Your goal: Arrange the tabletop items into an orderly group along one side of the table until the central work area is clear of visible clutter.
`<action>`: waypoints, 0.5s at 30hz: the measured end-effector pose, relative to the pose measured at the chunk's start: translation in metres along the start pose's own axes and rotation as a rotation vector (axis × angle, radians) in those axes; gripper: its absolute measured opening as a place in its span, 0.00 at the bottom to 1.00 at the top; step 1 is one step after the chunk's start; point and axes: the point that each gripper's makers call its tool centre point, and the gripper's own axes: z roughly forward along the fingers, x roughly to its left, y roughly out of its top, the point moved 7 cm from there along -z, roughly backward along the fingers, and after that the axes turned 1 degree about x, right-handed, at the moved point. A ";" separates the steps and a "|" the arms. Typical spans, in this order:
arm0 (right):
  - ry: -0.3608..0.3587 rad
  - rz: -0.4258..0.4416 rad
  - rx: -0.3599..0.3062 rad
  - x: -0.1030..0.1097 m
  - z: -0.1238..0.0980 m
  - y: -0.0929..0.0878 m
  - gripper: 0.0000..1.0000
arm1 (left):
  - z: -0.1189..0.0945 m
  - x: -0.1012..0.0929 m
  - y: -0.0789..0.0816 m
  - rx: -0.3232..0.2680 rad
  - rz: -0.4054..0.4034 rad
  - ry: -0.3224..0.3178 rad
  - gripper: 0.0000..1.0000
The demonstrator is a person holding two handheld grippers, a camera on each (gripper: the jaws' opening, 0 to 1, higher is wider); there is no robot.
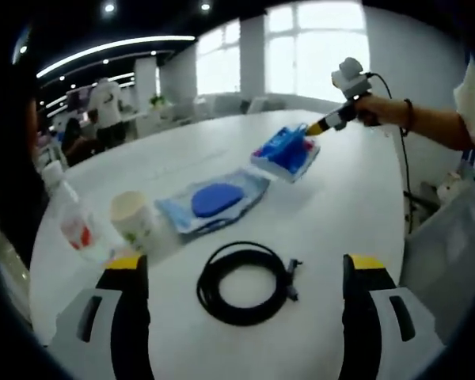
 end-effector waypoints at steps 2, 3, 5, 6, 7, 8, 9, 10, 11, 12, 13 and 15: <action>-0.004 0.004 0.008 -0.006 0.004 -0.001 0.01 | 0.000 0.000 -0.001 0.002 0.001 0.001 0.99; 0.000 0.013 0.015 -0.010 0.006 -0.002 0.01 | 0.001 0.000 -0.001 0.002 -0.002 0.001 0.99; 0.008 0.043 0.013 -0.016 0.009 -0.003 0.01 | 0.001 0.000 -0.002 0.004 -0.004 -0.001 0.99; 0.005 0.043 0.014 -0.017 0.010 -0.002 0.01 | 0.001 0.000 -0.002 0.005 -0.004 -0.001 0.99; 0.000 0.036 0.016 -0.021 0.011 -0.002 0.01 | 0.002 0.000 -0.003 0.007 -0.005 -0.002 0.99; -0.011 0.017 0.015 -0.025 0.013 -0.002 0.01 | 0.003 0.000 -0.004 0.011 -0.006 -0.003 0.99; -0.019 0.004 0.014 -0.029 0.013 -0.001 0.01 | 0.004 0.000 -0.004 0.012 -0.007 -0.004 0.99; -0.026 -0.005 0.017 -0.033 0.015 -0.001 0.01 | 0.004 0.000 -0.004 0.014 -0.008 -0.007 0.99; -0.025 -0.011 0.014 -0.037 0.017 0.000 0.01 | 0.005 0.000 -0.005 0.017 -0.007 -0.008 0.99; -0.030 -0.007 0.012 -0.042 0.018 0.000 0.01 | 0.005 -0.001 -0.005 0.019 -0.001 -0.004 0.99; -0.032 -0.001 0.014 -0.044 0.019 0.000 0.01 | 0.006 -0.002 -0.005 0.021 0.004 -0.003 0.99; -0.037 0.027 0.009 -0.052 0.022 0.000 0.01 | 0.008 -0.003 -0.006 0.029 0.009 -0.007 0.99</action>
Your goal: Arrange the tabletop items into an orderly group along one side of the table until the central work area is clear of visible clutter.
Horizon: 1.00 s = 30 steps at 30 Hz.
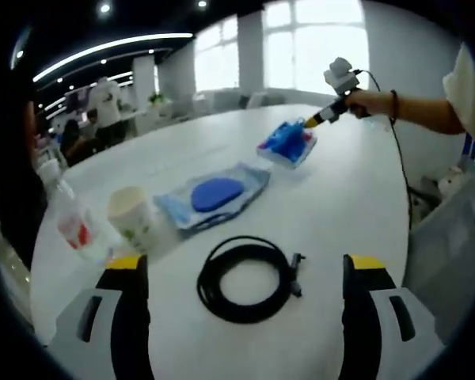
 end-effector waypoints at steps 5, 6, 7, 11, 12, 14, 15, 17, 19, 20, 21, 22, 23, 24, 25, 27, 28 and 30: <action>-0.023 0.013 0.008 -0.012 0.011 -0.003 0.01 | 0.003 -0.002 0.000 0.006 0.008 -0.009 0.99; -0.025 0.020 0.012 -0.013 0.014 -0.004 0.01 | 0.003 -0.002 -0.001 0.010 0.008 -0.010 0.99; -0.026 0.030 0.020 -0.014 0.016 -0.006 0.01 | 0.002 -0.001 -0.002 0.012 0.008 -0.009 0.99; -0.017 0.068 0.039 -0.016 0.026 -0.011 0.01 | 0.002 0.000 -0.001 0.005 -0.001 -0.006 0.99; -0.014 0.074 0.042 -0.016 0.028 -0.012 0.01 | 0.002 0.001 -0.001 0.003 -0.002 -0.006 0.99; 0.001 0.095 0.050 -0.015 0.032 -0.015 0.01 | 0.001 0.001 -0.002 0.007 -0.004 -0.004 0.99; 0.006 0.113 0.054 -0.014 0.035 -0.016 0.01 | 0.002 0.001 -0.002 0.010 -0.003 -0.004 0.99; 0.007 0.128 0.061 -0.015 0.039 -0.019 0.01 | 0.002 0.001 -0.003 0.013 -0.007 -0.005 0.99; 0.008 0.137 0.065 -0.016 0.042 -0.020 0.01 | 0.002 0.001 -0.003 0.013 -0.008 -0.008 0.99; 0.008 0.140 0.066 -0.016 0.043 -0.021 0.01 | 0.002 0.001 -0.003 0.013 -0.008 -0.008 0.99; 0.008 0.138 0.065 -0.016 0.044 -0.022 0.01 | 0.002 0.001 -0.004 0.014 -0.007 -0.009 0.99; 0.009 0.130 0.067 -0.016 0.046 -0.022 0.01 | 0.002 0.001 -0.004 0.015 -0.008 -0.010 0.99; 0.010 0.123 0.070 -0.017 0.047 -0.023 0.01 | 0.003 0.001 -0.004 0.017 -0.009 -0.010 0.99; 0.016 0.114 0.078 -0.017 0.050 -0.025 0.01 | 0.003 0.001 -0.005 0.020 -0.009 -0.010 0.99; 0.019 0.113 0.080 -0.017 0.050 -0.026 0.01 | 0.003 0.001 -0.005 0.022 -0.008 -0.011 0.99; 0.022 0.121 0.088 -0.018 0.053 -0.029 0.01 | 0.003 0.001 -0.006 0.025 -0.010 -0.011 0.99; 0.023 0.116 0.090 -0.018 0.054 -0.030 0.01 | 0.003 0.001 -0.006 0.025 -0.010 -0.012 0.99; 0.018 0.117 0.099 -0.020 0.057 -0.033 0.01 | 0.004 0.001 -0.006 0.029 -0.010 -0.007 0.99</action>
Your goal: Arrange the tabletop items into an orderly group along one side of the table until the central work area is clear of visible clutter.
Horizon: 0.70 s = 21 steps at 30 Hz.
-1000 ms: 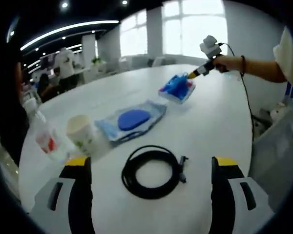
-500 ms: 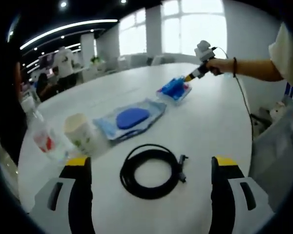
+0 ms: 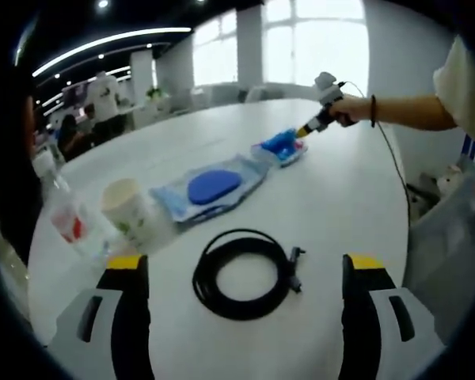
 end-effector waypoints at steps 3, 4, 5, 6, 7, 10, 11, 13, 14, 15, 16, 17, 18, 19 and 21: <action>0.006 0.009 0.012 -0.003 0.003 -0.003 0.01 | 0.000 0.000 0.000 0.004 0.003 0.002 0.98; 0.006 0.017 0.017 -0.003 0.003 -0.004 0.01 | 0.001 0.001 0.000 0.006 0.003 0.002 0.98; 0.014 0.023 0.009 -0.004 0.004 -0.004 0.01 | 0.001 0.001 -0.001 0.010 0.003 0.005 0.98; 0.020 0.022 0.004 -0.004 0.005 -0.004 0.02 | 0.001 0.001 -0.001 0.012 0.004 0.006 0.98; 0.021 0.024 0.010 -0.004 0.005 -0.004 0.02 | 0.001 0.001 -0.001 0.015 0.006 0.005 0.98; 0.015 0.007 0.015 -0.005 0.005 -0.006 0.03 | 0.001 0.001 -0.001 0.017 0.007 0.004 0.98; 0.016 0.017 0.009 -0.005 0.004 -0.006 0.04 | 0.001 0.001 -0.001 0.017 0.007 0.003 0.98; 0.020 0.025 -0.002 -0.006 0.005 -0.004 0.08 | 0.002 0.001 -0.001 0.016 0.008 0.003 0.98; 0.022 0.025 -0.003 -0.006 0.005 -0.004 0.10 | 0.002 0.001 -0.001 0.016 0.009 0.003 0.99; 0.020 0.027 -0.006 -0.006 0.005 -0.005 0.14 | 0.002 0.001 -0.001 0.017 0.009 0.003 0.99; 0.014 0.024 -0.009 -0.005 0.004 -0.005 0.18 | 0.002 0.001 -0.001 0.018 0.009 0.003 0.99; 0.011 0.014 -0.009 -0.005 0.003 -0.006 0.21 | 0.002 0.001 -0.001 0.020 0.010 0.000 0.99; 0.007 0.017 -0.011 -0.005 0.002 -0.007 0.25 | 0.002 0.000 -0.001 0.023 0.008 -0.002 0.99; 0.004 0.029 -0.024 -0.005 -0.001 -0.008 0.29 | 0.002 0.000 -0.002 0.026 0.006 -0.004 0.99; 0.001 0.072 -0.065 -0.004 -0.005 -0.006 0.37 | 0.002 -0.001 -0.002 0.030 0.006 -0.009 0.99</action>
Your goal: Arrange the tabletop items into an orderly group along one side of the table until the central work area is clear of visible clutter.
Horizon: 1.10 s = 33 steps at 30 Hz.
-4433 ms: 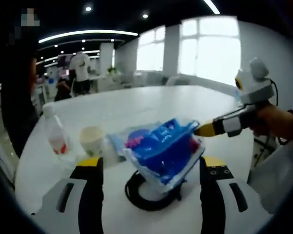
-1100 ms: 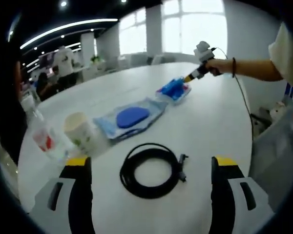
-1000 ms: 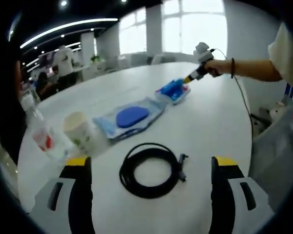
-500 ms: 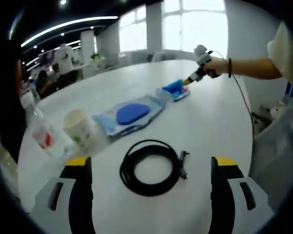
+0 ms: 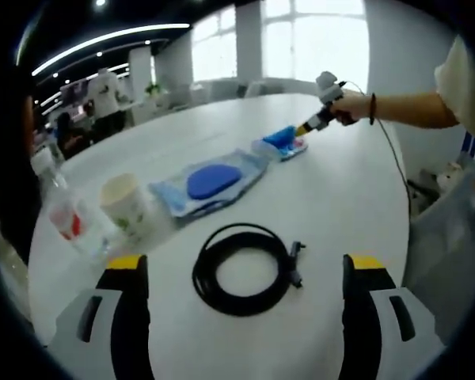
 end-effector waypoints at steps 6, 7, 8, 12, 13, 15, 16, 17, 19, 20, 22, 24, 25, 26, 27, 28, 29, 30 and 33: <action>0.009 0.021 -0.066 0.007 -0.017 0.003 0.61 | -0.002 -0.002 0.004 -0.020 -0.011 -0.010 0.99; 0.018 0.036 -0.087 0.011 -0.021 0.005 0.65 | -0.002 -0.003 0.003 -0.019 -0.016 -0.013 0.99; 0.026 0.042 -0.108 0.014 -0.024 0.006 0.69 | -0.002 -0.003 0.003 -0.018 -0.019 -0.016 0.99; 0.039 0.021 -0.114 0.031 -0.039 0.004 0.78 | -0.002 -0.005 0.006 -0.028 -0.021 -0.027 0.99; 0.042 0.009 -0.117 0.038 -0.043 0.003 0.80 | -0.003 -0.006 0.006 -0.031 -0.023 -0.030 0.99; 0.044 0.002 -0.124 0.047 -0.049 0.002 0.86 | -0.004 -0.006 0.007 -0.035 -0.024 -0.033 0.99; 0.038 0.001 -0.145 0.053 -0.053 0.002 0.89 | -0.004 -0.005 0.008 -0.037 -0.025 -0.034 0.99; 0.042 -0.007 -0.150 0.059 -0.056 0.002 0.91 | -0.005 -0.005 0.008 -0.041 -0.029 -0.034 0.99; 0.057 -0.032 -0.149 0.071 -0.061 0.001 0.93 | -0.006 -0.005 0.010 -0.052 -0.038 -0.040 0.99; 0.075 -0.044 -0.133 0.079 -0.063 -0.001 0.94 | -0.006 -0.005 0.009 -0.054 -0.047 -0.045 0.99; 0.099 -0.041 -0.125 0.089 -0.065 -0.002 0.98 | -0.007 -0.005 0.010 -0.057 -0.049 -0.047 0.99; 0.140 -0.043 -0.111 0.101 -0.069 -0.004 0.99 | -0.008 -0.005 0.011 -0.061 -0.047 -0.046 0.99; 0.152 -0.044 -0.100 0.108 -0.070 -0.005 0.99 | -0.008 -0.005 0.012 -0.063 -0.044 -0.047 0.99; 0.169 -0.058 -0.082 0.117 -0.072 -0.007 0.99 | -0.009 -0.005 0.012 -0.062 -0.043 -0.048 0.99; 0.179 -0.070 -0.074 0.122 -0.073 -0.009 0.99 | -0.010 -0.005 0.013 -0.061 -0.042 -0.048 0.99; 0.183 -0.085 -0.059 0.130 -0.074 -0.012 0.99 | -0.012 -0.004 0.014 -0.066 -0.038 -0.047 0.99; 0.193 -0.102 -0.049 0.136 -0.075 -0.013 0.99 | -0.014 -0.004 0.015 -0.071 -0.037 -0.046 0.99; 0.201 -0.116 -0.039 0.145 -0.076 -0.016 0.99 | -0.015 -0.003 0.016 -0.077 -0.039 -0.044 1.00; 0.224 -0.133 -0.030 0.162 -0.077 -0.018 0.99 | -0.019 -0.001 0.019 -0.089 -0.047 -0.044 1.00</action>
